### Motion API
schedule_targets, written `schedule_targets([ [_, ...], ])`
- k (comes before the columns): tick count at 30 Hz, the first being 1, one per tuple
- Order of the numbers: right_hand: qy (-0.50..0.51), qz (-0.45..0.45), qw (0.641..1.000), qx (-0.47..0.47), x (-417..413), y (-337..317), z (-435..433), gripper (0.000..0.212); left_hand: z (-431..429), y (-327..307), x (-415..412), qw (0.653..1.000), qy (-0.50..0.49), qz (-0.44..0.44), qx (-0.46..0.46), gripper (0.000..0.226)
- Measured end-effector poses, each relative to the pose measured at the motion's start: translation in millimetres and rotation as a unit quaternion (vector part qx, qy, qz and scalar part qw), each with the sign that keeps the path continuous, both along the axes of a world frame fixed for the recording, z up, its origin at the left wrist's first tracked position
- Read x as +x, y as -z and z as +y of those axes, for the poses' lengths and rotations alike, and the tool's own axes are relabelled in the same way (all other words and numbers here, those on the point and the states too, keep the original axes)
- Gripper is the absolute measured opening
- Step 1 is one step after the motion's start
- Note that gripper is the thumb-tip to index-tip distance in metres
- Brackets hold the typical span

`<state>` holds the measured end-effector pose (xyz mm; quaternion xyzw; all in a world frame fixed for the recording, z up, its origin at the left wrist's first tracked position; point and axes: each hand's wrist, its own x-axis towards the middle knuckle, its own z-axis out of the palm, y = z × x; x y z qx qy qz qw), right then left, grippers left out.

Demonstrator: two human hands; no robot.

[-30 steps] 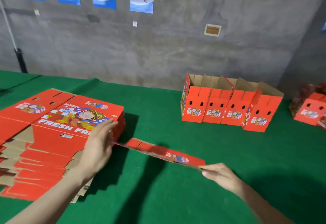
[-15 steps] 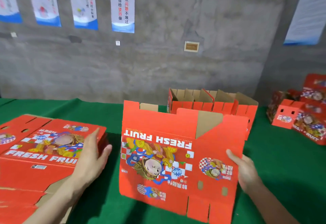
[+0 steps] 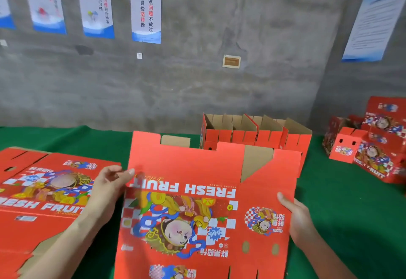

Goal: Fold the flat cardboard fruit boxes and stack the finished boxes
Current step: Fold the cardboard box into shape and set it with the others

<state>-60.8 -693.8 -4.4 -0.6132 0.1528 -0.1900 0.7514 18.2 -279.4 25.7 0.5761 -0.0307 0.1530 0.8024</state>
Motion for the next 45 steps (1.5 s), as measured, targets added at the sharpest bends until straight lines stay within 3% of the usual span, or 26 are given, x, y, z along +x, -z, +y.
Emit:
schedule_targets([
  [6,-0.024,0.013,0.999,-0.032,12,13,-1,0.028,4,-3,-8,0.988,0.153,0.001,0.016,0.021],
  [9,-0.038,0.035,0.998,-0.031,16,19,3,0.039,5,1,-12,0.993,0.112,0.018,0.019,0.011],
  [11,-0.053,0.037,0.997,-0.044,18,17,9,0.034,8,8,-13,0.996,0.083,0.025,0.013,0.011],
  [14,0.030,0.036,0.981,-0.187,19,13,20,0.043,12,17,-14,0.997,0.065,0.036,0.018,0.013],
  [16,0.152,0.003,0.924,-0.350,18,5,32,0.047,11,20,-15,0.997,0.070,0.036,0.025,0.014],
  [17,0.166,-0.041,0.897,-0.409,17,-1,42,0.042,10,19,-17,0.996,0.078,0.035,0.024,0.015],
  [20,0.037,-0.105,0.866,-0.487,16,-22,74,0.031,5,14,-22,0.993,0.115,0.036,0.012,0.016],
  [26,-0.061,-0.007,0.909,-0.413,26,-52,102,0.024,-3,2,-29,0.988,0.155,0.014,-0.015,0.022],
  [31,-0.160,0.108,0.847,-0.496,21,-70,102,0.030,4,2,-30,0.989,0.151,0.001,0.011,0.027],
  [33,-0.190,0.123,0.850,-0.477,19,-77,102,0.027,10,0,-31,0.985,0.170,0.002,0.025,0.034],
  [36,-0.203,0.107,0.859,-0.457,16,-85,100,0.025,16,-8,-32,0.978,0.198,0.016,0.059,0.045],
  [40,-0.151,0.035,0.880,-0.449,17,-87,94,0.029,15,-30,-35,0.967,0.225,0.050,0.108,0.041],
  [45,-0.064,-0.014,0.896,-0.439,16,-87,82,0.038,7,-64,-37,0.918,0.223,0.021,0.327,0.015],
])
